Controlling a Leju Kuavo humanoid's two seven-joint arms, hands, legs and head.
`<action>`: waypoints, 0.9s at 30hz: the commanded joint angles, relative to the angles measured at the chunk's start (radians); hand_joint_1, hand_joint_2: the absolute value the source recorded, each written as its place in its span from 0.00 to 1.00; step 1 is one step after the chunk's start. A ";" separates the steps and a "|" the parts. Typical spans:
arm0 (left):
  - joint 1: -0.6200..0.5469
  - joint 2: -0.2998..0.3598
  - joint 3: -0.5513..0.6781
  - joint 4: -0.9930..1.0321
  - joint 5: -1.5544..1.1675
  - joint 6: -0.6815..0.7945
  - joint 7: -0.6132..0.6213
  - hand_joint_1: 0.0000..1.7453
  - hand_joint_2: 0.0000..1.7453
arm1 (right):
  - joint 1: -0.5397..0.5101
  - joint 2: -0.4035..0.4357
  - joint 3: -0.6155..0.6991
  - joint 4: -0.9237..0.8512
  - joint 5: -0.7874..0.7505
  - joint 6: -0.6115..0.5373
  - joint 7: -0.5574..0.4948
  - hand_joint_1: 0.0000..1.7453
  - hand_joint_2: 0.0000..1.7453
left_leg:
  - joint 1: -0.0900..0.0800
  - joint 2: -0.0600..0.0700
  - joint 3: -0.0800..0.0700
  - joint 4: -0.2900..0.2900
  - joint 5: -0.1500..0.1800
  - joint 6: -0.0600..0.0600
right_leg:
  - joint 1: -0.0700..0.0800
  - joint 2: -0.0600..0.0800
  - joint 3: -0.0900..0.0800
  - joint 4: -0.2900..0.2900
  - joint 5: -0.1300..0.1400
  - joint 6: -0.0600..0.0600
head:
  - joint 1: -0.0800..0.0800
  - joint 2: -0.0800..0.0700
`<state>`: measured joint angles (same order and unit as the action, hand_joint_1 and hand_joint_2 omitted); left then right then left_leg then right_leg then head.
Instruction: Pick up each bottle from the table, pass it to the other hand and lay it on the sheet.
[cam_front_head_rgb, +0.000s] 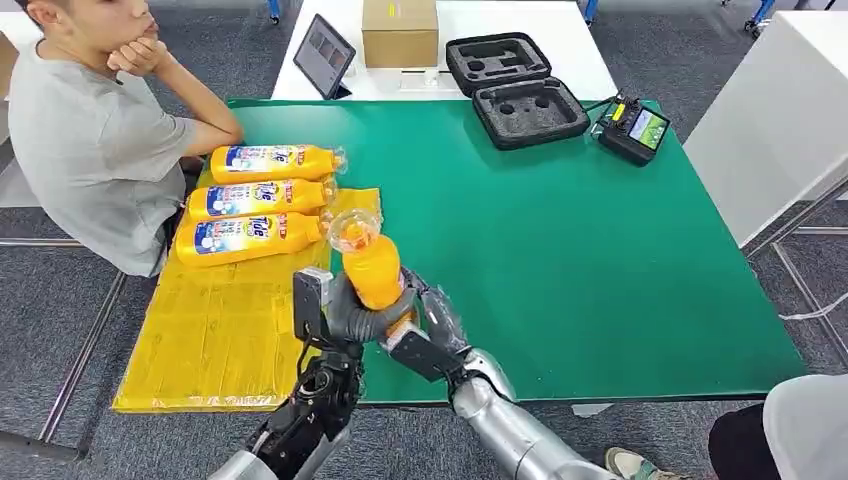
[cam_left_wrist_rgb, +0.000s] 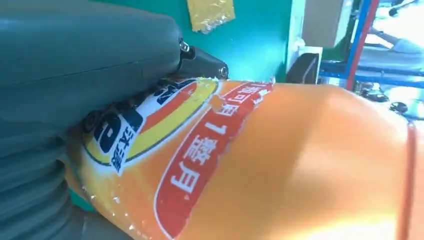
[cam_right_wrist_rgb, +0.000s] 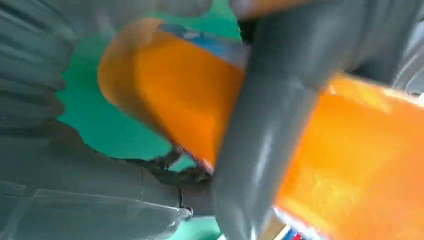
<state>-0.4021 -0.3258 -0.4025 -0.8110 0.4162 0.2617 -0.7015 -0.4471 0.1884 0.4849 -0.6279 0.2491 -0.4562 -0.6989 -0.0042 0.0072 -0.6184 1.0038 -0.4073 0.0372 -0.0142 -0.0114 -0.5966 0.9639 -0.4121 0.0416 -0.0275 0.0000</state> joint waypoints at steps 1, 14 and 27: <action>-0.063 0.003 -0.031 0.054 0.009 -0.003 0.003 1.00 1.00 | -0.009 0.000 0.040 0.047 -0.001 0.000 0.001 0.00 1.00 | 0.001 -0.002 0.002 0.000 -0.001 -0.001 | 0.001 -0.001 0.002 0.000 -0.001 -0.001 | 0.000 0.000; -0.027 0.047 -0.003 -0.052 -0.073 0.084 0.003 1.00 1.00 | 0.012 -0.012 0.035 0.019 -0.037 0.020 0.001 0.00 1.00 | 0.001 -0.001 0.002 -0.001 -0.001 -0.002 | 0.001 0.000 0.003 -0.001 -0.001 -0.001 | 0.000 0.000; 0.075 0.208 0.103 -0.270 -0.347 0.258 0.003 1.00 1.00 | 0.074 -0.039 0.001 -0.038 -0.096 0.048 0.001 0.00 1.00 | 0.001 0.004 0.006 -0.002 -0.002 -0.003 | 0.001 0.005 0.004 -0.001 -0.001 -0.002 | 0.000 0.000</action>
<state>-0.3630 -0.2555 -0.3734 -0.9629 0.1685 0.4723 -0.7019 -0.3826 0.1755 0.4921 -0.6409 0.1732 -0.4196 -0.6989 -0.0041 0.0071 -0.6190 1.0035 -0.4073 0.0372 -0.0141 -0.0114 -0.5966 0.9640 -0.4122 0.0415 -0.0278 0.0000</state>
